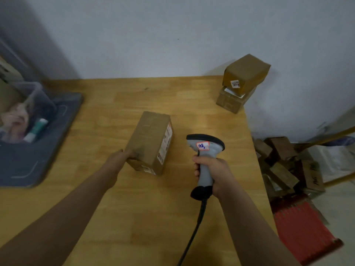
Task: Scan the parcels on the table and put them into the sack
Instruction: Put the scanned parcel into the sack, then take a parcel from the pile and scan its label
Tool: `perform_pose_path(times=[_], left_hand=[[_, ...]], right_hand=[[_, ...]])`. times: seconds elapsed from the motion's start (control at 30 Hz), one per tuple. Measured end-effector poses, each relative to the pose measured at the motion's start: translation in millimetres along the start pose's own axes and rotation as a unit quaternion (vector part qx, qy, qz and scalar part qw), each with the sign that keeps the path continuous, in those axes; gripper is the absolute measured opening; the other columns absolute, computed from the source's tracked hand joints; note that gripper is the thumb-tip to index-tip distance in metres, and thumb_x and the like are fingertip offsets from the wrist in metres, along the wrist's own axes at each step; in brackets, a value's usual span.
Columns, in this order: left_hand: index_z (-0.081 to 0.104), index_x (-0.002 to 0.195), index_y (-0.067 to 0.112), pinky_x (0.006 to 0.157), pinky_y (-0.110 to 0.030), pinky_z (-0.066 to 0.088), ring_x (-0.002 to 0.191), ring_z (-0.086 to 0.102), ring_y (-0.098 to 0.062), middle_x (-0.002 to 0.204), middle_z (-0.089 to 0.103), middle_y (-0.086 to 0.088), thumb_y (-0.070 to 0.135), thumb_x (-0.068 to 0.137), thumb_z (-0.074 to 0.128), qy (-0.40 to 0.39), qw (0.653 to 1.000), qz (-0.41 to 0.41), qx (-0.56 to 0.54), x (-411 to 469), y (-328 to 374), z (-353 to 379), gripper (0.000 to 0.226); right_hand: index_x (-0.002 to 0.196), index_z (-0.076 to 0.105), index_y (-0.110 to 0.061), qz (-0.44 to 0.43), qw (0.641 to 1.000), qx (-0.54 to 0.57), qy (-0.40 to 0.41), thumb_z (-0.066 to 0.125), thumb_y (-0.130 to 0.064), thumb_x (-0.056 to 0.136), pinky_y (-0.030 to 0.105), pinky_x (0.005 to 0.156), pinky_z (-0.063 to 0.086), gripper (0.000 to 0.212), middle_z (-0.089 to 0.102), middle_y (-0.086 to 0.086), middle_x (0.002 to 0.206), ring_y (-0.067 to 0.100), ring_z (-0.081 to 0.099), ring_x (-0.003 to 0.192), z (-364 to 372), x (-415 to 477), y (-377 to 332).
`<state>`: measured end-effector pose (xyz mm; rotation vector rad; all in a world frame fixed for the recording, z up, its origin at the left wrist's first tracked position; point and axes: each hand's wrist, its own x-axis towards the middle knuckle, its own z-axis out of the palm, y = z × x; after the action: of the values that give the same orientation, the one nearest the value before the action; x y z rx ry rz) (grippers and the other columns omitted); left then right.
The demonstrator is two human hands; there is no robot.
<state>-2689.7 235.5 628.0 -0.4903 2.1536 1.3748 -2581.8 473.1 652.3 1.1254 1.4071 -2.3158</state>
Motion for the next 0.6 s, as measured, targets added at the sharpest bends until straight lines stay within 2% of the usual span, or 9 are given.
perform_pose_path(times=[0.03,0.1,0.17,0.23,0.33,0.4,0.5,0.53,0.6], left_hand=[[0.036,0.148,0.016,0.103,-0.042,0.034,0.133,0.037,-0.033,0.149,0.036,-0.015,0.049,0.071,0.067,0.061,0.997,0.032,0.039,-8.2,-1.9,-0.3,0.089],[0.013,0.155,0.024,0.11,-0.045,0.026,0.141,0.023,-0.035,0.155,0.02,-0.02,0.066,0.078,0.052,0.114,0.968,0.103,0.2,-15.3,0.0,8.4,0.096],[0.008,0.154,0.02,0.112,-0.051,0.02,0.142,0.015,-0.037,0.153,0.014,-0.021,0.085,0.069,0.048,0.113,0.922,0.115,0.352,-21.6,7.6,28.4,0.114],[0.005,0.151,0.009,0.109,-0.053,0.024,0.139,0.02,-0.039,0.149,0.019,-0.022,0.084,0.065,0.057,0.137,0.901,0.091,0.401,-24.9,15.0,43.2,0.125],[0.016,0.147,0.001,0.107,-0.046,0.033,0.133,0.032,-0.038,0.142,0.035,-0.021,0.065,0.067,0.07,0.161,0.919,0.078,0.352,-17.2,18.4,36.5,0.115],[0.033,0.143,0.006,0.106,-0.041,0.037,0.129,0.04,-0.035,0.137,0.047,-0.015,0.057,0.061,0.074,0.13,0.958,0.081,0.241,-10.1,14.0,16.5,0.105],[0.055,0.125,0.009,0.082,-0.035,0.052,0.102,0.059,-0.026,0.117,0.061,-0.009,0.043,0.049,0.081,0.084,0.994,0.061,0.037,-19.8,0.9,-10.6,0.087],[0.056,0.122,0.007,0.073,-0.031,0.051,0.094,0.059,-0.023,0.111,0.062,-0.008,0.035,0.051,0.083,0.069,0.996,0.064,0.002,-24.5,-4.4,-18.1,0.081],[0.055,0.12,0.005,0.069,-0.032,0.047,0.086,0.057,-0.021,0.105,0.061,-0.007,0.028,0.047,0.083,0.051,0.995,0.074,-0.038,-30.7,-12.4,-31.7,0.081]], right_hand=[[0.072,0.061,0.0,0.004,1.0,-0.011,-0.001,0.068,-0.002,0.081,0.026,0.046,0.045,0.012,0.058,0.008,0.055,0.016,0.052,0.041,3.5,-7.6,6.3],[0.071,0.06,0.0,0.006,1.0,-0.021,-0.005,0.068,-0.002,0.081,0.026,0.046,0.044,0.013,0.058,0.008,0.055,0.016,0.052,0.041,10.2,-21.0,15.2],[0.074,0.06,0.0,0.007,1.0,-0.023,-0.01,0.067,-0.001,0.082,0.025,0.045,0.044,0.011,0.058,0.009,0.055,0.016,0.052,0.04,15.3,-32.7,20.2],[0.075,0.058,0.0,0.007,1.0,-0.019,-0.015,0.066,0.0,0.083,0.024,0.043,0.044,0.011,0.056,0.008,0.055,0.015,0.051,0.039,17.8,-42.8,22.7],[0.075,0.058,-0.002,-0.006,1.0,-0.016,-0.025,0.065,0.0,0.085,0.022,0.042,0.043,0.012,0.055,0.007,0.054,0.014,0.05,0.04,16.7,-56.3,24.3],[0.077,0.058,-0.002,-0.023,0.999,-0.016,-0.03,0.066,-0.003,0.084,0.023,0.043,0.044,0.01,0.057,0.008,0.056,0.016,0.051,0.042,15.0,-63.1,25.1],[0.084,0.059,-0.002,-0.037,0.998,-0.004,-0.043,0.068,-0.01,0.083,0.025,0.044,0.044,0.013,0.059,0.009,0.059,0.017,0.051,0.044,19.9,-72.2,24.3],[0.087,0.059,-0.003,-0.036,0.998,-0.002,-0.052,0.069,-0.014,0.082,0.024,0.044,0.043,0.015,0.059,0.009,0.059,0.017,0.051,0.045,24.2,-75.6,23.6],[0.094,0.06,-0.006,-0.026,0.997,-0.003,-0.077,0.068,-0.02,0.082,0.023,0.044,0.041,0.021,0.058,0.008,0.058,0.017,0.048,0.044,35.2,-83.5,21.8]])
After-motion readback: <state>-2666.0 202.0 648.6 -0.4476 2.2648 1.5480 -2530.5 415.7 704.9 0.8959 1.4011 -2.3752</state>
